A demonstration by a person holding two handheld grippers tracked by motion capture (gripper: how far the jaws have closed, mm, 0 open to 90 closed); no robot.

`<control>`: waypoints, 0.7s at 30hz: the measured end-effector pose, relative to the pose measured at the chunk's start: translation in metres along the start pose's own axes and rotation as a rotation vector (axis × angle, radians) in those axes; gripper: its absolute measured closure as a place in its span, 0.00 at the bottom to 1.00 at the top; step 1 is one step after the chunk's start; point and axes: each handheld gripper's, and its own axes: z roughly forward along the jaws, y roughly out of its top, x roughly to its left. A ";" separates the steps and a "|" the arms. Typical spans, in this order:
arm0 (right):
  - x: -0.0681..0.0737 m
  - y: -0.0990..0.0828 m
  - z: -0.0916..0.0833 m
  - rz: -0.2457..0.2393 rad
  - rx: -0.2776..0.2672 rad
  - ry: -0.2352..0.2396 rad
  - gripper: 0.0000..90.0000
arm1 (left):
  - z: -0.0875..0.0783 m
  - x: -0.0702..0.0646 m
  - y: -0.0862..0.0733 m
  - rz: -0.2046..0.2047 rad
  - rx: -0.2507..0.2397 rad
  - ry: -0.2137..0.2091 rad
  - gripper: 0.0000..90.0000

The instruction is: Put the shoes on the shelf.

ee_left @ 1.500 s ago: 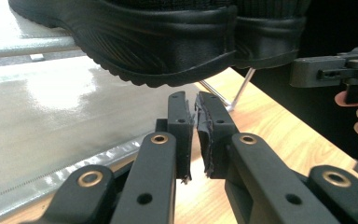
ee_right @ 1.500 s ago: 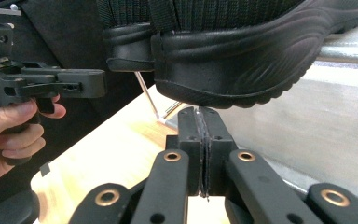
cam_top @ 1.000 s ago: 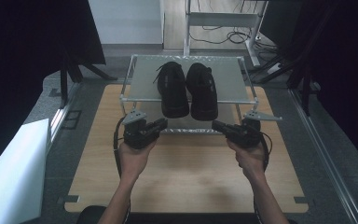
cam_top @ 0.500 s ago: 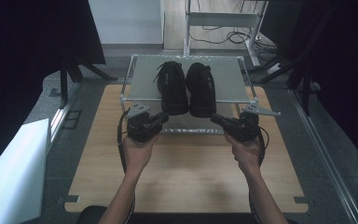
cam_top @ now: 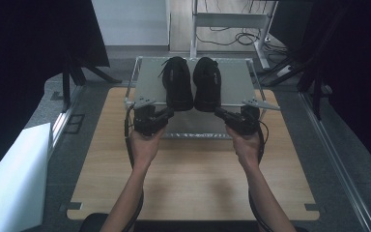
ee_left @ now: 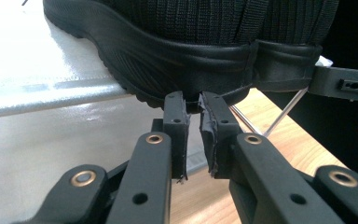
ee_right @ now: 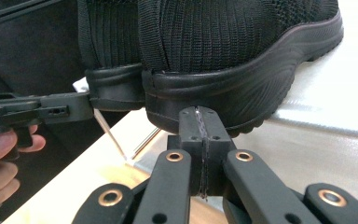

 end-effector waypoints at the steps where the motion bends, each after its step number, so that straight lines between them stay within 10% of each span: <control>1: -0.002 0.002 0.004 0.006 -0.001 -0.014 1.00 | 0.004 0.002 0.002 -0.004 0.004 0.002 0.89; 21: -0.015 0.002 0.018 0.024 0.007 -0.030 0.90 | 0.016 0.003 0.004 0.012 0.003 -0.010 0.79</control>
